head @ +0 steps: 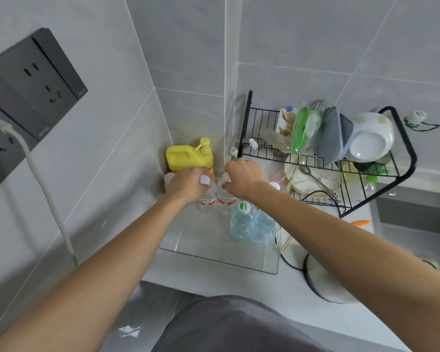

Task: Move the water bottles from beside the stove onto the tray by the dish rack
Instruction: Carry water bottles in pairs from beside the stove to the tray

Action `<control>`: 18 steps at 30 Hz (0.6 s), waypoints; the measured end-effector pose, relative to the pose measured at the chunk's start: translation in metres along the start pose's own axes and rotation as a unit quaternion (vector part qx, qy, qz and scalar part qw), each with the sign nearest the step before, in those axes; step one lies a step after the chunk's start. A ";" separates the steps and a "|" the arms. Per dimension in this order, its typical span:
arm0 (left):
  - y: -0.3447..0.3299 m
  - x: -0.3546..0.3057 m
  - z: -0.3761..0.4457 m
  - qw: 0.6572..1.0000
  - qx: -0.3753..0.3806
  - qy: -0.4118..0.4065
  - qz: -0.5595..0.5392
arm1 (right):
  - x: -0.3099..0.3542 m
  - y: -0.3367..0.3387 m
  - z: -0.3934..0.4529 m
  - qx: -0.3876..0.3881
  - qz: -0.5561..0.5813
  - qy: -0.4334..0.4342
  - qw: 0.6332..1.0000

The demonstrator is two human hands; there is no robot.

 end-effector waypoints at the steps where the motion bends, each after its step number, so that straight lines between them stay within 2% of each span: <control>1: -0.001 0.000 0.002 1.000 -0.001 -0.001 -0.003 | 0.000 0.000 0.000 0.002 0.002 0.000 1.000; 5: -0.001 0.002 0.010 1.000 -0.001 0.004 -0.012 | -0.002 -0.003 0.001 0.009 0.009 -0.003 1.000; 12: -0.002 0.003 0.019 1.000 0.001 -0.031 0.001 | -0.003 -0.009 0.002 0.028 0.014 -0.006 1.000; 18: -0.003 0.011 0.022 0.997 0.038 -0.061 0.005 | -0.003 -0.009 0.002 0.035 0.013 -0.004 0.999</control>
Point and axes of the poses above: each hand's wrist, its own z-axis towards the middle knuckle, its own y-axis out of the back of the hand, x = y × z, the point moved 4 cm from there along z, towards the middle knuckle
